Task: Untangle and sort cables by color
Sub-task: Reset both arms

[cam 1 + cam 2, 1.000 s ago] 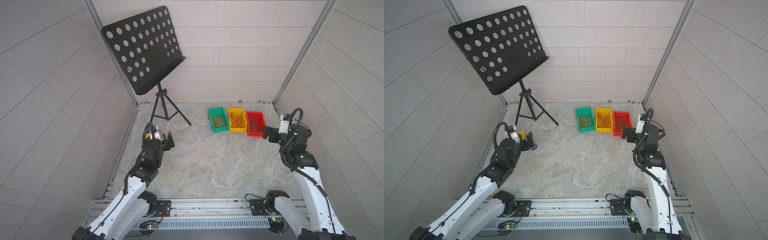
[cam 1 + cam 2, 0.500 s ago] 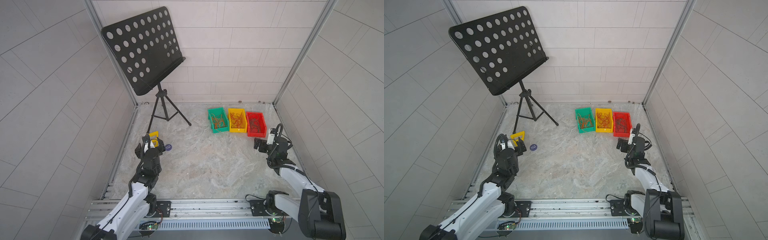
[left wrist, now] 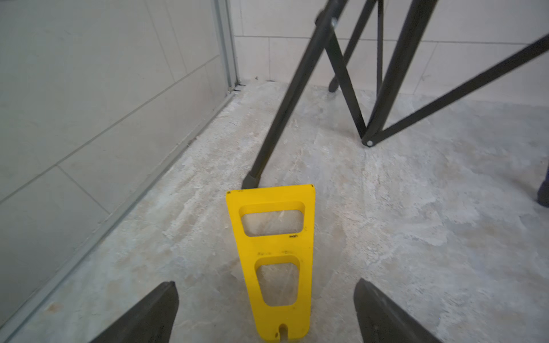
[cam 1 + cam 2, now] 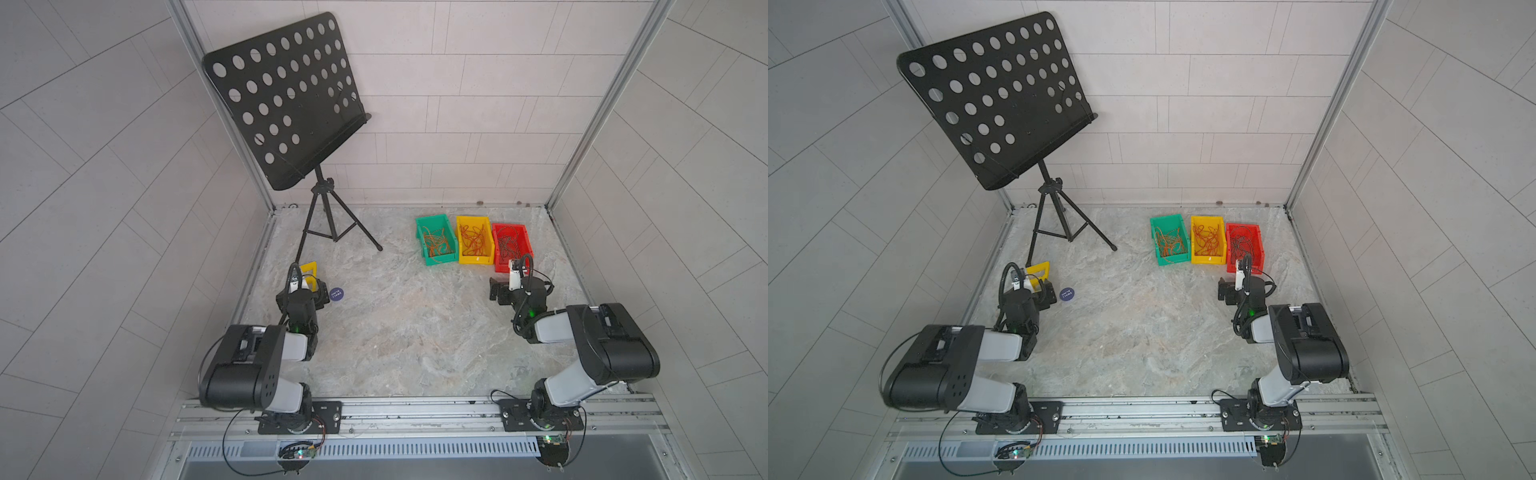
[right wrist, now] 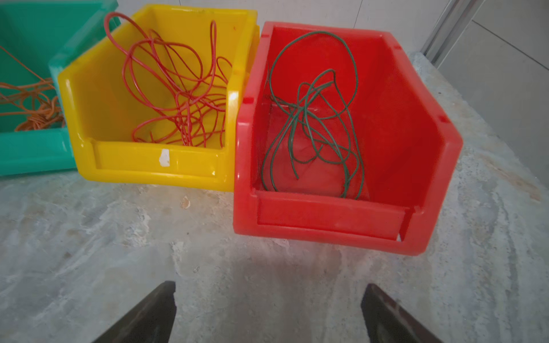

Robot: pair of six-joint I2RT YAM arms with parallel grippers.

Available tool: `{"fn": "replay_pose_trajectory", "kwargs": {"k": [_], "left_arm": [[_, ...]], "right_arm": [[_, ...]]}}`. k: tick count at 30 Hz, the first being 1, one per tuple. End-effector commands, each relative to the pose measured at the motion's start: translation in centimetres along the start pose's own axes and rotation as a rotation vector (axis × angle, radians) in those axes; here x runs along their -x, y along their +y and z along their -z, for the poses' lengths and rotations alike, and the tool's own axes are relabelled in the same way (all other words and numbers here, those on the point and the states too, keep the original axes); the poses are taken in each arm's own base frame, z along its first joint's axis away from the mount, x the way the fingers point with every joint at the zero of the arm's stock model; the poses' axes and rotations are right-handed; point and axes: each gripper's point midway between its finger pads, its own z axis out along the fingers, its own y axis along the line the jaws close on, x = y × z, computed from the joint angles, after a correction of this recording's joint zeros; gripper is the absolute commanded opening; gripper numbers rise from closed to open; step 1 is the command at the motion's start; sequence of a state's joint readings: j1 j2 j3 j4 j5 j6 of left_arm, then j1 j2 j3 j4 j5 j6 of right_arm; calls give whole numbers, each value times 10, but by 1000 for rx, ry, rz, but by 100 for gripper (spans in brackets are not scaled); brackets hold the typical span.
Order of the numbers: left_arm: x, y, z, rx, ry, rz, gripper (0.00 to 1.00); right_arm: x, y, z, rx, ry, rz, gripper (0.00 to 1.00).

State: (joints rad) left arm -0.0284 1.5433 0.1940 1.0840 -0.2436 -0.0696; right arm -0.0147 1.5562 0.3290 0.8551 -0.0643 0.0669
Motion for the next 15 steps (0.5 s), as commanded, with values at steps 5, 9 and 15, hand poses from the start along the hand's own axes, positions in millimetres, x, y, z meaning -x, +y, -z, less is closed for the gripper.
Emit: {"fn": "replay_pose_trajectory", "kwargs": {"k": [5, 9, 15], "left_arm": [[30, -13, -12, -57, -53, 10, 100], [32, -18, -32, -50, 25, -12, 100], [33, -19, -30, -58, 4, -13, 100]], "right_arm": [[33, -14, -6, -66, -46, -9, 100], [33, -14, -6, -68, -56, -12, 100], [35, -14, -6, -65, -64, -9, 100]]}}
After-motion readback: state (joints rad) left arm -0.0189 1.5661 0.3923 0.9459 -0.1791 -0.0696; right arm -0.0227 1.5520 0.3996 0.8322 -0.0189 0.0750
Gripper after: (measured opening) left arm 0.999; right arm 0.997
